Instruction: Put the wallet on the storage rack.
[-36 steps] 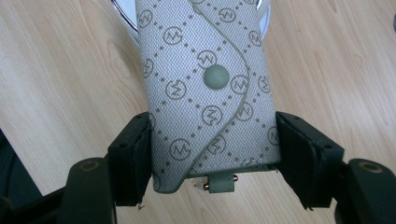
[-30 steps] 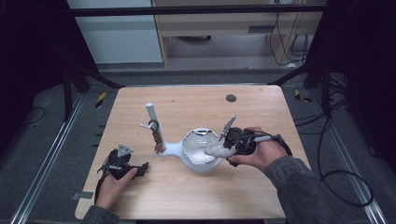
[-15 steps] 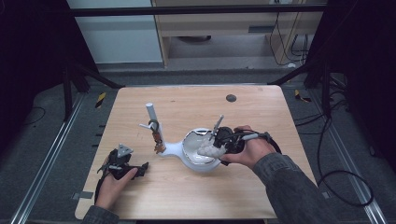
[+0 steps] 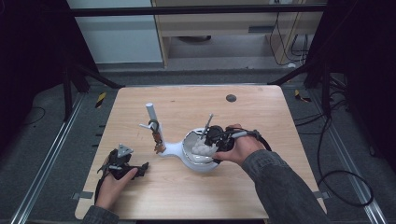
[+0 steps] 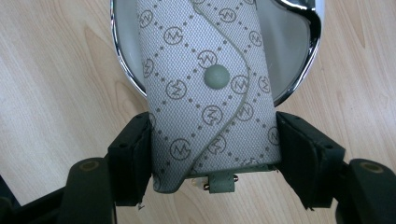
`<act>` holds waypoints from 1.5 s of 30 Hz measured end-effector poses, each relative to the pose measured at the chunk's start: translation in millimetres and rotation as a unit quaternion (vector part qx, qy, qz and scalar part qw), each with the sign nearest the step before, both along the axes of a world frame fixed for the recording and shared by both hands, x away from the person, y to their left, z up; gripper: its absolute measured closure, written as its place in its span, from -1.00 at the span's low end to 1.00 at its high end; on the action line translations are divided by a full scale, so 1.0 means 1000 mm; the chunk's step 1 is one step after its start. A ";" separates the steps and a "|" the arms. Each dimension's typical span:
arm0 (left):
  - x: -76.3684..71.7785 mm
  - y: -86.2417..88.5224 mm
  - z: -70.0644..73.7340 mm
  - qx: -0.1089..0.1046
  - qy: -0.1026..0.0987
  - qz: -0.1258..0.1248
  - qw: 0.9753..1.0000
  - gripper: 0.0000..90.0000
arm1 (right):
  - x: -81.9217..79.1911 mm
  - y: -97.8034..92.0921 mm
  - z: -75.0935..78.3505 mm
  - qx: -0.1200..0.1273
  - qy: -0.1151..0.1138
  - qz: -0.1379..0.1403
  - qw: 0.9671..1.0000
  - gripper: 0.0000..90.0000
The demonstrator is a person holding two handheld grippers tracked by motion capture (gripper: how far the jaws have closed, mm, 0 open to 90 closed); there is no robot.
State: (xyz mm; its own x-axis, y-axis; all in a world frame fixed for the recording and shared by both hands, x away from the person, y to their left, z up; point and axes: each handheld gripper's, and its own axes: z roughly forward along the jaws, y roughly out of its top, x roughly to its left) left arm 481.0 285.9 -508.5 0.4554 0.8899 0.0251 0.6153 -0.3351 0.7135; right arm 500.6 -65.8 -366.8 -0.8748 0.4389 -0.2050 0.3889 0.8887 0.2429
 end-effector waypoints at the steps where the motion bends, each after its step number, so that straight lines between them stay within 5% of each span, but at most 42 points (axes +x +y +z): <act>1: 0.000 0.000 0.000 0.000 0.000 0.000 1.000 -1.00 | 0.001 0.001 0.000 0.001 0.000 0.001 1.000 -0.28; 45: 0.000 0.000 0.000 0.001 0.001 -0.002 1.000 -1.00 | 0.011 0.021 -0.007 -0.006 0.002 0.003 1.000 -0.29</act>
